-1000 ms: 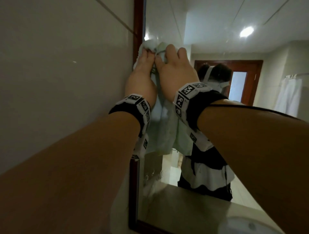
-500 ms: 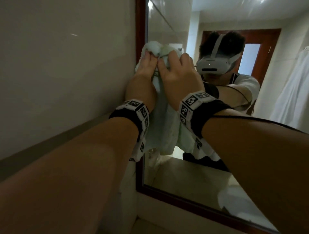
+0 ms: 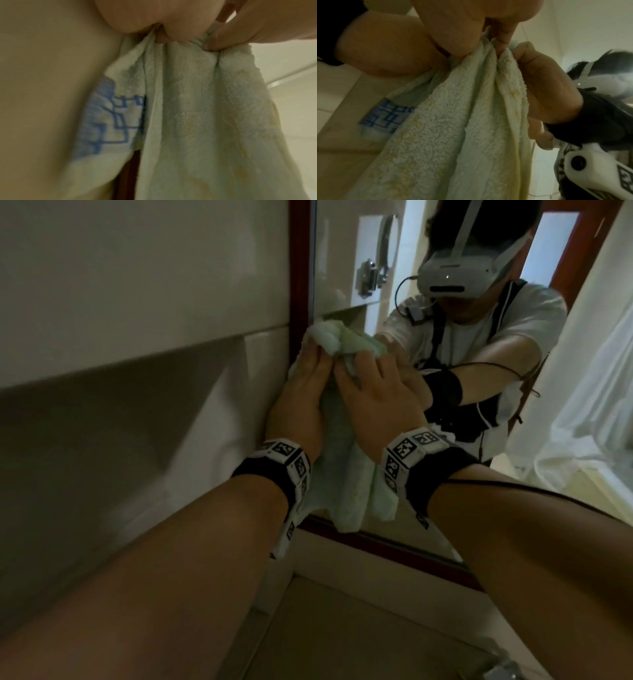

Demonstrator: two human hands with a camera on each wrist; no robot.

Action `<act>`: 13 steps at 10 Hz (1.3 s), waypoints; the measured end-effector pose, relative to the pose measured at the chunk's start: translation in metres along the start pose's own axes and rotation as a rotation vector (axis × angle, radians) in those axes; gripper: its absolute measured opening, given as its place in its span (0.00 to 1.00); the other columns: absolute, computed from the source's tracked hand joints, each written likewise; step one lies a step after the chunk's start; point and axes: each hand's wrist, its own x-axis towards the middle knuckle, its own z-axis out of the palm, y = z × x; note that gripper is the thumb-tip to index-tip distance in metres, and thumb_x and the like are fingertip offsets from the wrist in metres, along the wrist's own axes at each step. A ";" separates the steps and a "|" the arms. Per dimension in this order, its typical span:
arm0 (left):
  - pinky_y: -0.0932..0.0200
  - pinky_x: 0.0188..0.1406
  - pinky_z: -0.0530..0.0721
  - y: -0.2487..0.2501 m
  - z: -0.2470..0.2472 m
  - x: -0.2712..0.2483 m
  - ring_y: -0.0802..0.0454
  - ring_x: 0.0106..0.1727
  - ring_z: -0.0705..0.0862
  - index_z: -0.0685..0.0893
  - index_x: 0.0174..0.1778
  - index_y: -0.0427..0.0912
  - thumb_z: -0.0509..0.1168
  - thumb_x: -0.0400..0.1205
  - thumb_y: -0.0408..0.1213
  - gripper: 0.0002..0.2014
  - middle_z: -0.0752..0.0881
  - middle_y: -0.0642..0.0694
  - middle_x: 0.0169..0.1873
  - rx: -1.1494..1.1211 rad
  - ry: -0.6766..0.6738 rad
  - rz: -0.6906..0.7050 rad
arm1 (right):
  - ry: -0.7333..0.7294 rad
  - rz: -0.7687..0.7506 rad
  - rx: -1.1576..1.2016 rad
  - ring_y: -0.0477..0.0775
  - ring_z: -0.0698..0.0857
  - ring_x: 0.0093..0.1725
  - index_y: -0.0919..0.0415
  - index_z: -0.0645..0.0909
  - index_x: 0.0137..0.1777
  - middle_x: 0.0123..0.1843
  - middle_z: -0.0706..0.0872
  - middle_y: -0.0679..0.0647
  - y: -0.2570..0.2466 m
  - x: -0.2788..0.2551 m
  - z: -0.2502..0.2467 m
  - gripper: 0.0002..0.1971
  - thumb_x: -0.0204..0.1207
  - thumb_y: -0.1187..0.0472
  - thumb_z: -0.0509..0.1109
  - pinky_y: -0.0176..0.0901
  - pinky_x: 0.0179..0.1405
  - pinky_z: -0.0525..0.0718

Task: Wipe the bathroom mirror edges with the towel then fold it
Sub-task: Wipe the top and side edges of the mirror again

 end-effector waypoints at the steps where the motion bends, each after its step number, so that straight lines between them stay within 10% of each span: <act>1: 0.52 0.85 0.60 -0.022 0.025 -0.041 0.45 0.87 0.61 0.61 0.88 0.43 0.43 0.89 0.52 0.31 0.60 0.42 0.88 0.116 -0.010 0.126 | -0.006 -0.050 0.069 0.70 0.80 0.59 0.68 0.72 0.79 0.65 0.79 0.67 -0.012 -0.034 0.017 0.26 0.80 0.64 0.57 0.59 0.63 0.80; 2: 0.49 0.87 0.57 -0.034 0.040 -0.045 0.58 0.86 0.64 0.64 0.86 0.62 0.43 0.83 0.72 0.36 0.65 0.58 0.86 0.025 0.078 0.204 | -0.020 0.001 0.100 0.70 0.80 0.59 0.68 0.71 0.80 0.66 0.80 0.67 -0.019 -0.045 0.029 0.27 0.80 0.64 0.61 0.58 0.65 0.78; 3: 0.45 0.86 0.63 -0.024 0.038 -0.048 0.54 0.85 0.67 0.69 0.84 0.60 0.64 0.87 0.54 0.28 0.68 0.56 0.85 -0.034 0.007 0.138 | 0.008 0.044 0.104 0.68 0.79 0.60 0.66 0.71 0.81 0.66 0.80 0.66 -0.028 -0.053 0.035 0.27 0.81 0.63 0.61 0.56 0.64 0.77; 4: 0.51 0.86 0.55 -0.029 0.048 -0.059 0.43 0.88 0.60 0.61 0.88 0.39 0.64 0.84 0.28 0.34 0.59 0.40 0.88 0.014 0.031 0.047 | 0.019 0.093 0.139 0.66 0.75 0.62 0.65 0.69 0.82 0.68 0.79 0.65 -0.037 -0.060 0.042 0.27 0.81 0.62 0.61 0.53 0.70 0.71; 8: 0.70 0.85 0.46 -0.070 0.109 -0.142 0.67 0.88 0.45 0.48 0.91 0.46 0.62 0.88 0.32 0.38 0.42 0.64 0.87 -0.109 -0.136 -0.051 | -0.137 0.077 0.265 0.65 0.75 0.57 0.64 0.71 0.80 0.65 0.79 0.65 -0.076 -0.147 0.090 0.27 0.81 0.60 0.56 0.55 0.57 0.83; 10: 0.54 0.89 0.45 -0.071 0.126 -0.157 0.56 0.89 0.40 0.45 0.90 0.39 0.66 0.86 0.40 0.43 0.41 0.49 0.89 0.084 -0.138 -0.027 | -0.145 0.088 0.274 0.63 0.73 0.56 0.62 0.71 0.81 0.65 0.78 0.63 -0.080 -0.158 0.099 0.30 0.78 0.61 0.68 0.52 0.53 0.84; 13: 0.53 0.89 0.46 -0.088 0.158 -0.249 0.57 0.88 0.35 0.36 0.89 0.51 0.70 0.83 0.38 0.51 0.34 0.54 0.88 0.036 -0.431 -0.179 | -0.686 0.069 0.432 0.71 0.73 0.65 0.55 0.69 0.82 0.72 0.71 0.62 -0.098 -0.200 0.100 0.32 0.75 0.58 0.66 0.62 0.72 0.78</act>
